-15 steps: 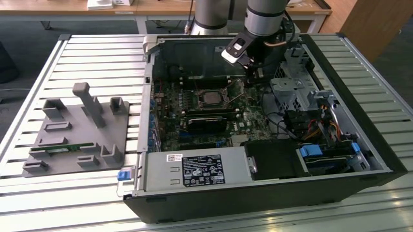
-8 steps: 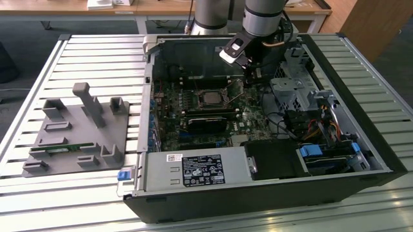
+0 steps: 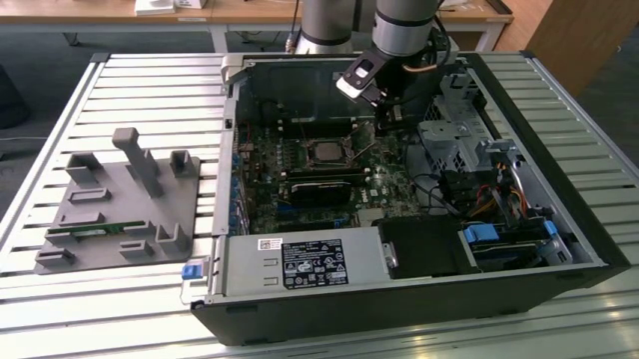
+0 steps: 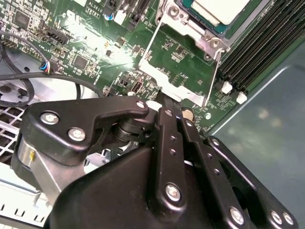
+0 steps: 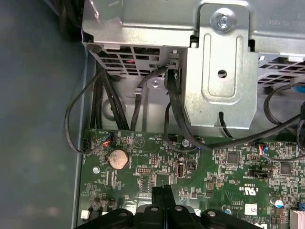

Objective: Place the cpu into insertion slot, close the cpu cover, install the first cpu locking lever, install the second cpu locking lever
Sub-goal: 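Close the cpu cover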

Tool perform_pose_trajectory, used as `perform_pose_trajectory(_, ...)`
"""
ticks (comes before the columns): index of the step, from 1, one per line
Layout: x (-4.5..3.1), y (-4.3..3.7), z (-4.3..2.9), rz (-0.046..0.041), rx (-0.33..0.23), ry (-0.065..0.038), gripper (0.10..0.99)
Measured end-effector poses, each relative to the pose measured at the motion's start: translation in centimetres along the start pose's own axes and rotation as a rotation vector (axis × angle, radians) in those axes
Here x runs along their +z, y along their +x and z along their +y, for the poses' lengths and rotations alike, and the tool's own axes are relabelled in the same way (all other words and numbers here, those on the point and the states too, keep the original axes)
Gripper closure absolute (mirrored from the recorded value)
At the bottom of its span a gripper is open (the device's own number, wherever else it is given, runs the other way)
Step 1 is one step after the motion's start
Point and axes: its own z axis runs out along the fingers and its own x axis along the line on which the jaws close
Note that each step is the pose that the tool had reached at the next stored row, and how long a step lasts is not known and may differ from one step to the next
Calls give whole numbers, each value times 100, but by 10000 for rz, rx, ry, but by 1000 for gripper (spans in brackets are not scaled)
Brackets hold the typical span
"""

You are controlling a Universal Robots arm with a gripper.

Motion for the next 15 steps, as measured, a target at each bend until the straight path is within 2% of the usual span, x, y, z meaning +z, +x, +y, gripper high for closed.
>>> perform_pose_trajectory(7,-23,3,-85,-1,1,0,980)
perform_pose_trajectory(15,-99,9,-176,0,1,0,980)
